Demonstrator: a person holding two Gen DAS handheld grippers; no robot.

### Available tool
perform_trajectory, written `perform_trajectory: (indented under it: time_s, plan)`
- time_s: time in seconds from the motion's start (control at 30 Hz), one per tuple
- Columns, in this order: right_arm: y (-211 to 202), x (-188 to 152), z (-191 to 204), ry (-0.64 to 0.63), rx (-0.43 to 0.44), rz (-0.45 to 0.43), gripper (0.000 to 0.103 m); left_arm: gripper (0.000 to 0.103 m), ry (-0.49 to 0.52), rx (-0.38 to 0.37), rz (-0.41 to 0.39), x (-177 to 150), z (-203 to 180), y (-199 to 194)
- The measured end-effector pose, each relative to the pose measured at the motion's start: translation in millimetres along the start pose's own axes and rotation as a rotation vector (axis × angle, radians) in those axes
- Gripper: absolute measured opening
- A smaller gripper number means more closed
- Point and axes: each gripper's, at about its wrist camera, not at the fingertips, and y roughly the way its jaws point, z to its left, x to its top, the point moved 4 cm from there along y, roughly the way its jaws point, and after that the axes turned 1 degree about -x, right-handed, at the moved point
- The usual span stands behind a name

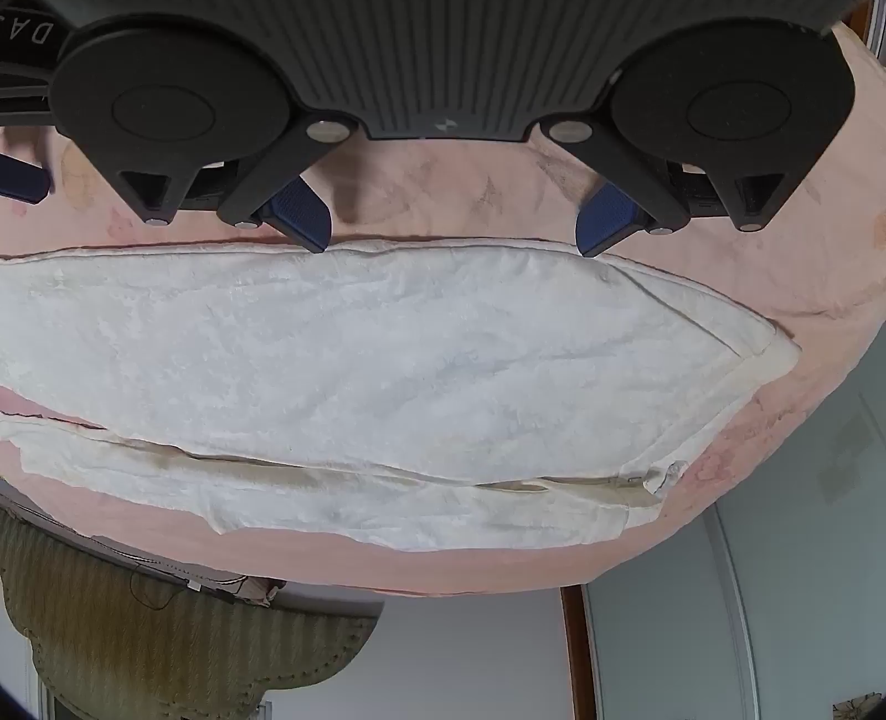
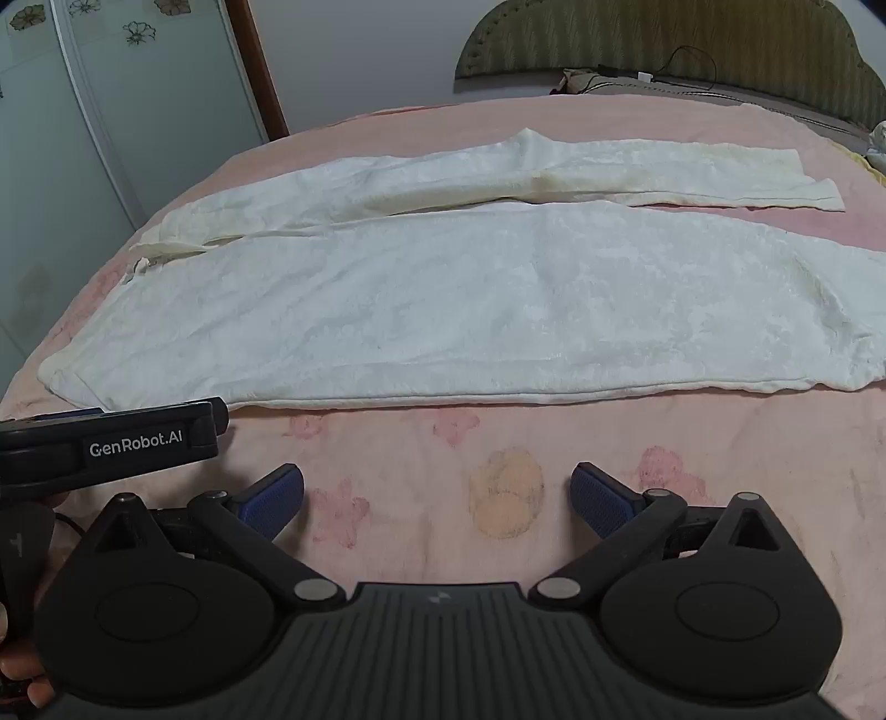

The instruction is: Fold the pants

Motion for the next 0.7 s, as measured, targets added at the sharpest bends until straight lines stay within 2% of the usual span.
perform_trajectory:
  time_s: [0.7]
  plan:
    - [2.0, -1.4, -0.9, -0.002, 0.0, 0.003, 0.103, 0.097, 0.009, 0.006, 0.005, -2.9, -1.4, 2.3]
